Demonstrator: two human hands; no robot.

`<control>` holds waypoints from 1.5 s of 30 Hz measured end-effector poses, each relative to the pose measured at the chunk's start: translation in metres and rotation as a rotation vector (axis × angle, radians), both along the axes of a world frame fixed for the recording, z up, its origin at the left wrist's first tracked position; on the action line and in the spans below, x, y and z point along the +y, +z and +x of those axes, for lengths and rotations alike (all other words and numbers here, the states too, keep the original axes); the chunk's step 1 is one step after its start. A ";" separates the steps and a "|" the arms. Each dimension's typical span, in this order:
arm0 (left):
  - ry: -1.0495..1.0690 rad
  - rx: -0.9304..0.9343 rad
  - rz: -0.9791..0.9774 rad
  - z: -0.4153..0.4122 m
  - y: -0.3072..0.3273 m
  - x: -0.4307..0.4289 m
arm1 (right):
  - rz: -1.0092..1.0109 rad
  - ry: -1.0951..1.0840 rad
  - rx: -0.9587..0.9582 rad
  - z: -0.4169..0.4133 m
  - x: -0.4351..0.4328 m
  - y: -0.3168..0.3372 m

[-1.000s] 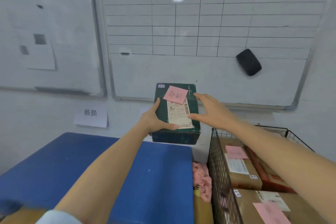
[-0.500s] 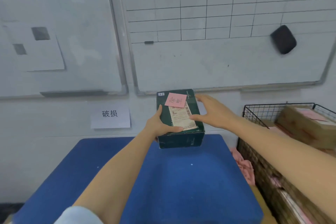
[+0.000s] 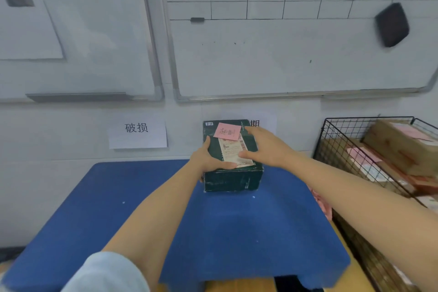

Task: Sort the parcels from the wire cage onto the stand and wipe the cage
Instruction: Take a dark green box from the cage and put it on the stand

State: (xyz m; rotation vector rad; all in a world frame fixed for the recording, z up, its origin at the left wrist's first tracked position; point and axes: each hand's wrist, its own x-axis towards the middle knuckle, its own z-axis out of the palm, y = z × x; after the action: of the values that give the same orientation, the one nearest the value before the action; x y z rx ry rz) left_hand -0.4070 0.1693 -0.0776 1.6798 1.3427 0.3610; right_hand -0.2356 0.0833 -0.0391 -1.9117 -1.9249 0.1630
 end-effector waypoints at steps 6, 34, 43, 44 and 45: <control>0.034 0.006 -0.069 0.001 -0.011 0.013 | -0.075 -0.025 -0.007 0.008 0.013 -0.018; 0.005 0.018 -0.203 0.008 -0.053 0.046 | -0.449 0.045 -0.169 0.026 0.056 -0.078; -0.182 0.281 0.182 0.011 -0.033 0.045 | -0.362 0.030 -0.099 0.029 0.041 -0.056; -0.203 0.299 0.257 0.011 -0.024 0.046 | -0.331 0.018 -0.102 0.032 0.039 -0.047; -0.226 0.301 0.318 0.012 -0.014 0.048 | -0.301 0.010 -0.108 0.035 0.036 -0.037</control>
State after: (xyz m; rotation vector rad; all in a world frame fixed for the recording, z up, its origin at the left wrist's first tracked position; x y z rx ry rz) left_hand -0.3948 0.2168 -0.0911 2.1988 1.3405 0.2005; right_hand -0.2009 0.1190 -0.0764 -2.1406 -2.0785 0.3785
